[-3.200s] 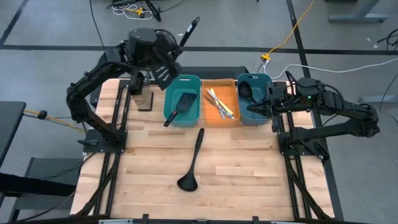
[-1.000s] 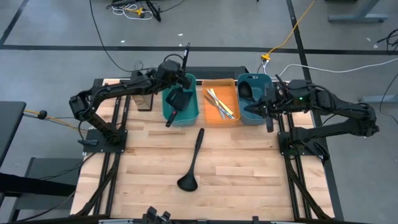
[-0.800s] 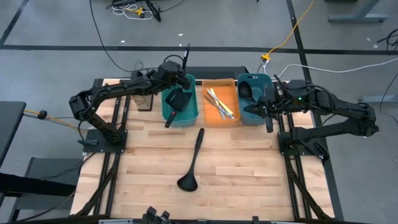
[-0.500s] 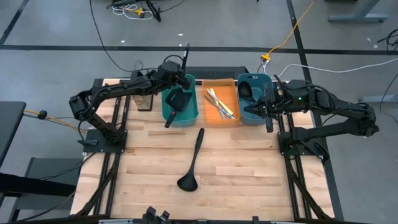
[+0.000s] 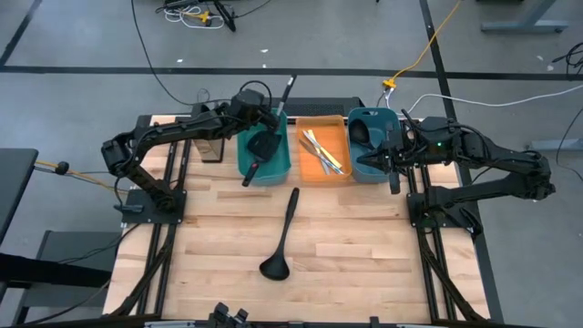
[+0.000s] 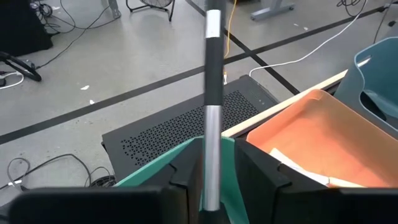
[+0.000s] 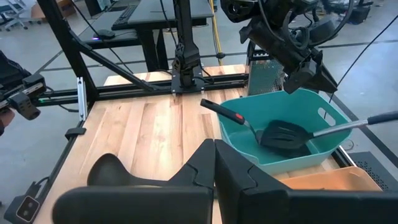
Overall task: Pick & Place Kitchen Items
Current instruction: Put the black ladle into the blue bin
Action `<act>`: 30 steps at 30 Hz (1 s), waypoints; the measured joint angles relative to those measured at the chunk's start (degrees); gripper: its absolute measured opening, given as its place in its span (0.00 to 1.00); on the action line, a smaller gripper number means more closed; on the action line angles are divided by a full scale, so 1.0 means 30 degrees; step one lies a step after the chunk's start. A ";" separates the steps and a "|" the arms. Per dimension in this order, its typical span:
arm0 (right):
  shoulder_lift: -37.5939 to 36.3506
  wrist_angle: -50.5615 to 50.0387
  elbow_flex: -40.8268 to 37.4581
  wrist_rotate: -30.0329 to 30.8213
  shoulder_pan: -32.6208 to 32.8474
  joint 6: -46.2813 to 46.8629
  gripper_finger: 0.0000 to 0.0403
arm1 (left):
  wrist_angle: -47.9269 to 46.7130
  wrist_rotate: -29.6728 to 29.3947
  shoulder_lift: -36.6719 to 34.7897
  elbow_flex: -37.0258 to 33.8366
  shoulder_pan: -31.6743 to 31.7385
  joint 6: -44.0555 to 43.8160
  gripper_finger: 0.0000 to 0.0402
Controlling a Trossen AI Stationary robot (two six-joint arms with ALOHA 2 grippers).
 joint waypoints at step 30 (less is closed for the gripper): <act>0.0000 0.0008 0.0000 0.0045 0.0000 -0.0047 0.02 | -0.0627 0.3176 -0.0222 0.2916 -0.1012 0.2096 0.25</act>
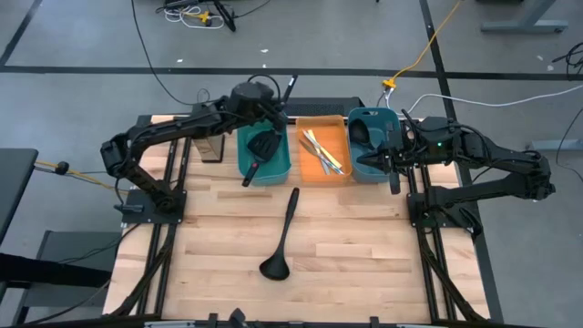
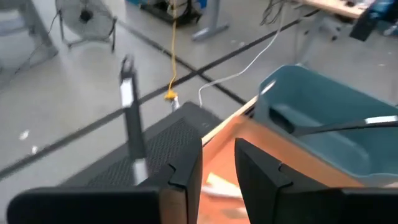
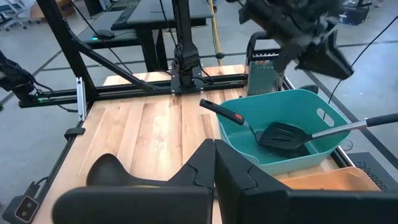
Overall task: Pick & Place Kitchen Items
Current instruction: Put the black ladle into the blue bin
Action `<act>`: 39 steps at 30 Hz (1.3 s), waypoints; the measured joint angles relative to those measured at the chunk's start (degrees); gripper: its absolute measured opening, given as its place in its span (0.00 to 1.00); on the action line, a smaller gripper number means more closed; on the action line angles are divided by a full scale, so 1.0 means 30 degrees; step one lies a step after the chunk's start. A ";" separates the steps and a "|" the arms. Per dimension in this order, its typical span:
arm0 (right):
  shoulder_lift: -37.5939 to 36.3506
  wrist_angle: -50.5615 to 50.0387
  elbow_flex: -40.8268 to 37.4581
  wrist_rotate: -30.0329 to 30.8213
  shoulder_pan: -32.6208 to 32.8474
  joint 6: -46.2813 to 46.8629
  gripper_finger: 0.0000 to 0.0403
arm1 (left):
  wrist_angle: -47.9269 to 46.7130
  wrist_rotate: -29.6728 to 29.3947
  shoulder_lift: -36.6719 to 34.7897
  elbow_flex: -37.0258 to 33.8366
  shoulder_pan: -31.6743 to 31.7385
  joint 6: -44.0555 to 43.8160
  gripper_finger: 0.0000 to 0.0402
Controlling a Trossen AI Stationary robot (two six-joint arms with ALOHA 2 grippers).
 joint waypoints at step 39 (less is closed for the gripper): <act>-0.0608 0.0452 0.0000 0.0585 0.0248 -0.0703 0.01 | -0.0871 -0.0643 -0.1714 0.2446 -0.6026 0.0463 0.01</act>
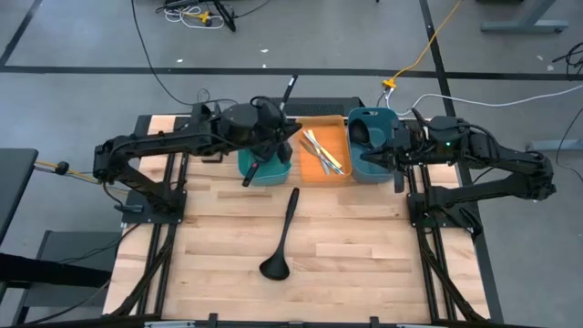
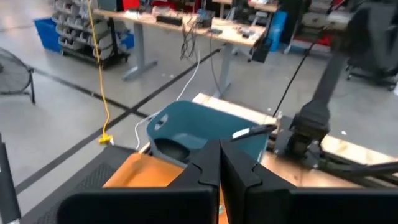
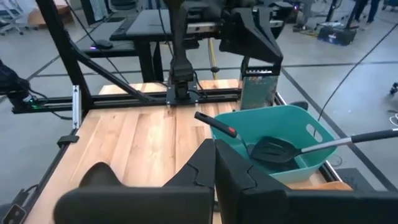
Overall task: Pick & Place Kitchen Items
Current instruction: Put the black ladle into the blue bin
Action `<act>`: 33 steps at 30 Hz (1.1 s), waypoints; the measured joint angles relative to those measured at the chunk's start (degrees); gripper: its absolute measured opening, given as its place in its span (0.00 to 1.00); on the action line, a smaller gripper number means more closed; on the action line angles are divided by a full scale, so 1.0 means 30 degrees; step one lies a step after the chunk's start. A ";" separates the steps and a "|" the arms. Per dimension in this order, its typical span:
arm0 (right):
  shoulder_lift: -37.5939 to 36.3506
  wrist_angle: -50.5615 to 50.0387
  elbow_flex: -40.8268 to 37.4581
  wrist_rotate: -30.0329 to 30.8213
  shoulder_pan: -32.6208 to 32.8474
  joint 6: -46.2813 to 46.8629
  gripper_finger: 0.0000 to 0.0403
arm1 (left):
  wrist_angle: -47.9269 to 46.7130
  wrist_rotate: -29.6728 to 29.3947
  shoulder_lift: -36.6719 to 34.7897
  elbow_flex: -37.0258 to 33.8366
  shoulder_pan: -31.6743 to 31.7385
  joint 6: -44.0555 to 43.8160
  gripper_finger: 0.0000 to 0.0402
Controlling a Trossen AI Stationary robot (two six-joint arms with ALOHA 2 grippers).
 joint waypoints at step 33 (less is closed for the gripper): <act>-0.0958 0.1083 0.0000 0.7954 0.7306 0.0102 0.00 | 0.1260 -0.0029 -0.1736 -0.0007 -0.7626 -0.0109 0.00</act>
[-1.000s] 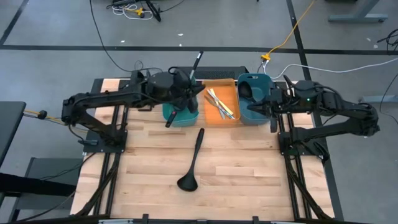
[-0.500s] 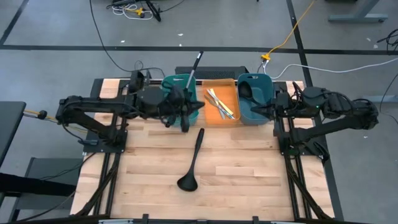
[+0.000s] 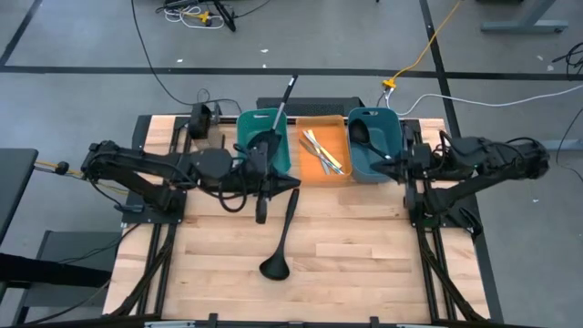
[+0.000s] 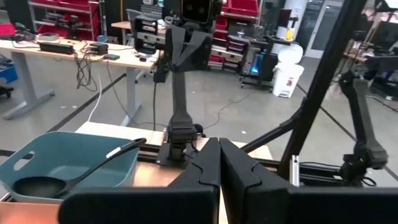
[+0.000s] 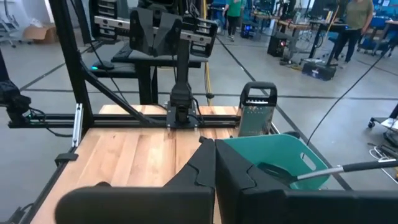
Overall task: Pick & Place Kitchen Items
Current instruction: Put the black ladle into the blue bin
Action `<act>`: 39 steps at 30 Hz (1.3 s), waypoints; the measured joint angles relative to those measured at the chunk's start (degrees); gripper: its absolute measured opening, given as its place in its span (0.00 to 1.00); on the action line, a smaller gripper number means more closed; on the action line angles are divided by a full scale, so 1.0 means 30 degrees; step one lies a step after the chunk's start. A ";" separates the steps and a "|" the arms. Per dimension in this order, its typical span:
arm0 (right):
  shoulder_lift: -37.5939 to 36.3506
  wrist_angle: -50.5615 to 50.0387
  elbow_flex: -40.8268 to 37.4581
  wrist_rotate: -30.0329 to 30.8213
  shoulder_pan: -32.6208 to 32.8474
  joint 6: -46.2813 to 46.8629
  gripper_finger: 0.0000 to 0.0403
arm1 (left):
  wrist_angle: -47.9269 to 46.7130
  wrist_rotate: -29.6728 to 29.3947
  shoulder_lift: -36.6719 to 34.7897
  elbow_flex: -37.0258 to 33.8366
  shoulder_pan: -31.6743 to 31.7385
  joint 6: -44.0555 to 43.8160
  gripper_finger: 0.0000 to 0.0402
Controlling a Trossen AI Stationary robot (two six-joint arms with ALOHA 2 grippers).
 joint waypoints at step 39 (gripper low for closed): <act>0.0015 -0.0446 0.0000 0.0789 0.1684 0.0721 0.01 | -0.3358 0.4331 0.0819 -0.0003 0.0753 0.2732 0.00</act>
